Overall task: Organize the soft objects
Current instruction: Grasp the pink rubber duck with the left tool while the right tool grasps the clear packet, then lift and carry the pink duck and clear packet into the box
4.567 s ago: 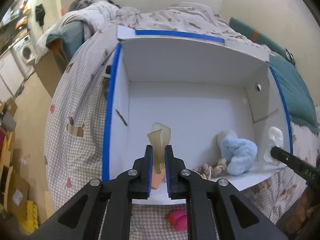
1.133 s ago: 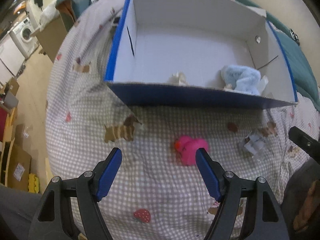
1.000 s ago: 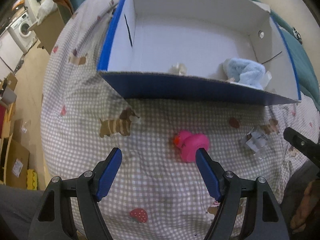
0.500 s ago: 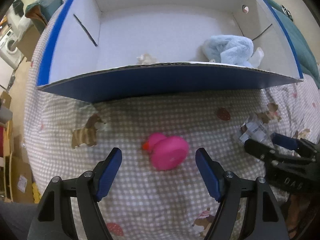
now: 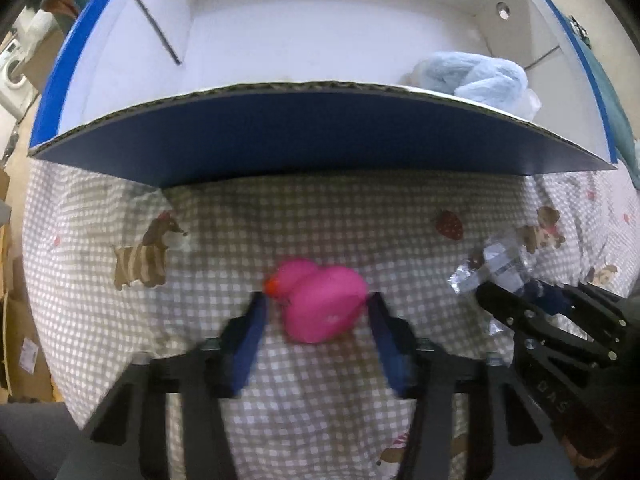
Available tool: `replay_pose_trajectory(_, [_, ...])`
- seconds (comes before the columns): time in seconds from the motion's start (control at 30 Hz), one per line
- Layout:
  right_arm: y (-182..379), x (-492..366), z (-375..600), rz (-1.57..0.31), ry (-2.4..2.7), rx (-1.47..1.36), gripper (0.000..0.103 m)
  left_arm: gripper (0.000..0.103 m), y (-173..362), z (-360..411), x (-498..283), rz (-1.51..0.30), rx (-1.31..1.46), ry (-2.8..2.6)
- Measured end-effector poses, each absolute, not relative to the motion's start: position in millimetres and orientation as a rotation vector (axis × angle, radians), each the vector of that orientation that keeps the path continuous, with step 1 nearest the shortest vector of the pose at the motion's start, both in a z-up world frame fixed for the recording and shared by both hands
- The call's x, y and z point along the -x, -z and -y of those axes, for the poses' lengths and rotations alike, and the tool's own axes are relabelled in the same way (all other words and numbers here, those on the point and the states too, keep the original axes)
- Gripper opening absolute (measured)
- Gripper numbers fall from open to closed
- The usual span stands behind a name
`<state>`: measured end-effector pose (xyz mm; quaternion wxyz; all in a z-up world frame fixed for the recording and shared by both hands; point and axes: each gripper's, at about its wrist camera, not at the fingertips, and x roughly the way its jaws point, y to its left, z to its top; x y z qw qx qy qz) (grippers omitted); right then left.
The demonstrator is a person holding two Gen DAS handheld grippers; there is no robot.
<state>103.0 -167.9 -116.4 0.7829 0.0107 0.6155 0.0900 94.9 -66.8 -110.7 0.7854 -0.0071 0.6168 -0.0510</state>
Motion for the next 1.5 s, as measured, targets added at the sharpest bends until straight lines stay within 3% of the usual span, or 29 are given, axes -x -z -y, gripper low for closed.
replay_pose_trajectory(0.33, [110,-105,159,-1.290,-0.225,0.010,0.026,0.038,107,62,-88,-1.322,0.010,0.088])
replay_pose_trajectory(0.43, [112,-97,153,-1.281,-0.230,0.014,0.026,0.031,106,56,-80,-1.325,0.009,0.083])
replay_pose_trajectory(0.47, [112,-95,153,-1.280,-0.228,0.016,0.026,0.023,106,55,-79,-1.329,0.006,0.080])
replay_pose_trajectory(0.7, [110,-97,152,-1.260,-0.233,0.023,0.026,0.019,105,38,-65,-1.313,0.035,0.105])
replay_pose_trajectory(1.5, [37,-48,168,-1.008,-0.339,0.017,0.026,0.015,10,-7,14,-1.025,0.100,0.041])
